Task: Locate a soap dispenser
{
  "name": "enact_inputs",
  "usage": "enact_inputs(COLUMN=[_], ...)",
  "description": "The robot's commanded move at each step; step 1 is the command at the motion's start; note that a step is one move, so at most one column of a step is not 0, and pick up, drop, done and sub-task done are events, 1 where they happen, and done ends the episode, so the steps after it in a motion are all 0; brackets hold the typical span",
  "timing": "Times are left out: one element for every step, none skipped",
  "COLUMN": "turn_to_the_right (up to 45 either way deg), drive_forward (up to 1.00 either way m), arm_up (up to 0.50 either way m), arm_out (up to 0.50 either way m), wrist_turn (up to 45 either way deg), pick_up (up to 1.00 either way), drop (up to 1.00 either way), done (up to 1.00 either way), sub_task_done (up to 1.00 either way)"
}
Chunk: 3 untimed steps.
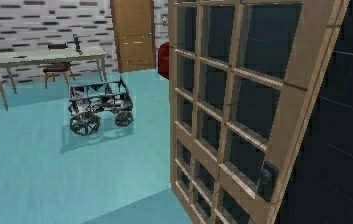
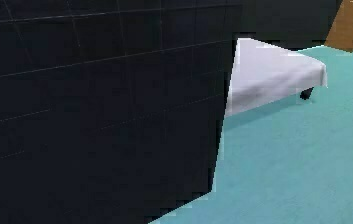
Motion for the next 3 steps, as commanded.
enact_inputs(turn_to_the_right=[0.0,-21.0,0.0], drive_forward=[0.05,0.0,0.05], arm_up=[0.0,0.0,0.0], arm_out=[0.0,0.0,0.0], wrist_turn=[0.0,0.0,0.0], pick_up=[0.0,0.0,0.0], drop=[0.0,0.0,0.0], done=[0.0,0.0,0.0], sub_task_done=[0.0,0.0,0.0])
